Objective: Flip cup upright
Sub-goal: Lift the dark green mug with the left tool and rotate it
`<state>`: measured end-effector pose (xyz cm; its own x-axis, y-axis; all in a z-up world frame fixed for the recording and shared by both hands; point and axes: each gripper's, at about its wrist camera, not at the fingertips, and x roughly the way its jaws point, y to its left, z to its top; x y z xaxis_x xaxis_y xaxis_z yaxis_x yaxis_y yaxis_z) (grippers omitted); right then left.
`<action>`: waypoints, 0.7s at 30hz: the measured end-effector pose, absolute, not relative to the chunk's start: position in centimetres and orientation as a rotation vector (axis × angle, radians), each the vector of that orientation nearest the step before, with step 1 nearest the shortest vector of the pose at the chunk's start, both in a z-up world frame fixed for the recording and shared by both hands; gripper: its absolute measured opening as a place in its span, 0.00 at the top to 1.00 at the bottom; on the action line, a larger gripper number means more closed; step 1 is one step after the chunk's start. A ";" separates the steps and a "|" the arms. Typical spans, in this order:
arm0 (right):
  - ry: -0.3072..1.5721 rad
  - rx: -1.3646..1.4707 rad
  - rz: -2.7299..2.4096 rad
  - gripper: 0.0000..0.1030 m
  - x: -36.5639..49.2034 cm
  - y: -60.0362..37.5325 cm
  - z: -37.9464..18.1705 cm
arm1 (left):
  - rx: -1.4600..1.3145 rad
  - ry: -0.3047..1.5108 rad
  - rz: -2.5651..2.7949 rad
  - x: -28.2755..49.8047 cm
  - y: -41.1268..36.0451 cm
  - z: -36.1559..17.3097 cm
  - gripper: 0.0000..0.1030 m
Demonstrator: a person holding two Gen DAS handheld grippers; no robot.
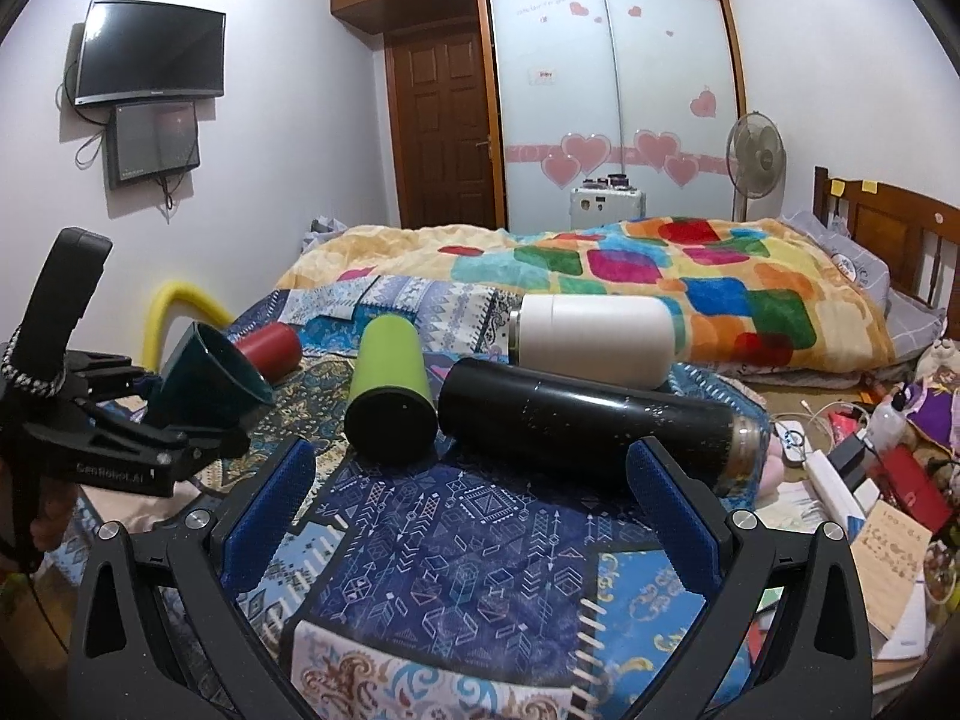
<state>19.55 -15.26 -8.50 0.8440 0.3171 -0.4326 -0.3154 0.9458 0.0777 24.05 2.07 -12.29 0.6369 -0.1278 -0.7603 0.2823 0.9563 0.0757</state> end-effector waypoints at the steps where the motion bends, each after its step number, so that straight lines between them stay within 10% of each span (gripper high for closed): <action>1: 0.453 0.005 0.334 0.00 19.3 -15.4 -8.3 | 0.196 0.850 -0.245 23.8 1.6 -12.3 0.30; 21: 0.479 0.017 0.291 0.00 18.7 -17.5 -9.6 | 0.200 0.912 -0.365 25.3 -4.8 -16.7 0.30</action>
<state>18.66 -17.49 -9.64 0.8469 0.2798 -0.4523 -0.2719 0.9587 0.0838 25.28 -4.80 -16.74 0.5565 -0.2232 -0.8003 0.3908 0.9203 0.0152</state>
